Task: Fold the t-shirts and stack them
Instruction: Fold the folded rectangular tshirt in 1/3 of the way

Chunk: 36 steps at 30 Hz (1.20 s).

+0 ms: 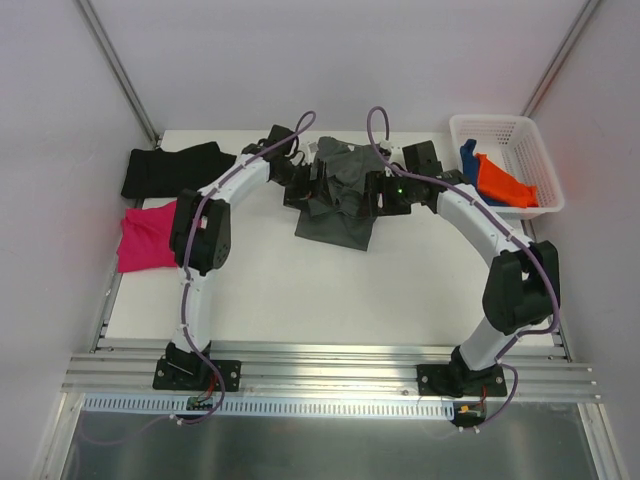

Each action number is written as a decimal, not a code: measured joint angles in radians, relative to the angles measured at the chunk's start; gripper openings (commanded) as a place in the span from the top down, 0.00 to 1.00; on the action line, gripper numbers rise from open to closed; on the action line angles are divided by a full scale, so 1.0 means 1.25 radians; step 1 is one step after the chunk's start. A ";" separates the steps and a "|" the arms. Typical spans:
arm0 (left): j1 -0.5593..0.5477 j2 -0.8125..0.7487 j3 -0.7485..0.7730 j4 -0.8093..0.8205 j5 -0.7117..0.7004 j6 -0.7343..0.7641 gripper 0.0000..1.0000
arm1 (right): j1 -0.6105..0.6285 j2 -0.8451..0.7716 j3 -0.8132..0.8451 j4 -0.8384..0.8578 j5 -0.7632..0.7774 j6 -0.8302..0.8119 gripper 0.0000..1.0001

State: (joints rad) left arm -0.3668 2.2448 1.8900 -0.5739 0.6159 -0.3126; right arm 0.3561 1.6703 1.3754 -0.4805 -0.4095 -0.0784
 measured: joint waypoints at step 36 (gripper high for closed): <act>0.002 0.064 0.044 -0.012 -0.034 0.010 0.24 | -0.016 0.042 0.017 0.016 -0.019 0.018 0.24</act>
State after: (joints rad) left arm -0.3649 2.3245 1.9453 -0.5892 0.5735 -0.2996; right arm 0.3355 1.7222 1.3972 -0.4603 -0.4332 -0.0563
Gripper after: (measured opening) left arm 0.772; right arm 0.759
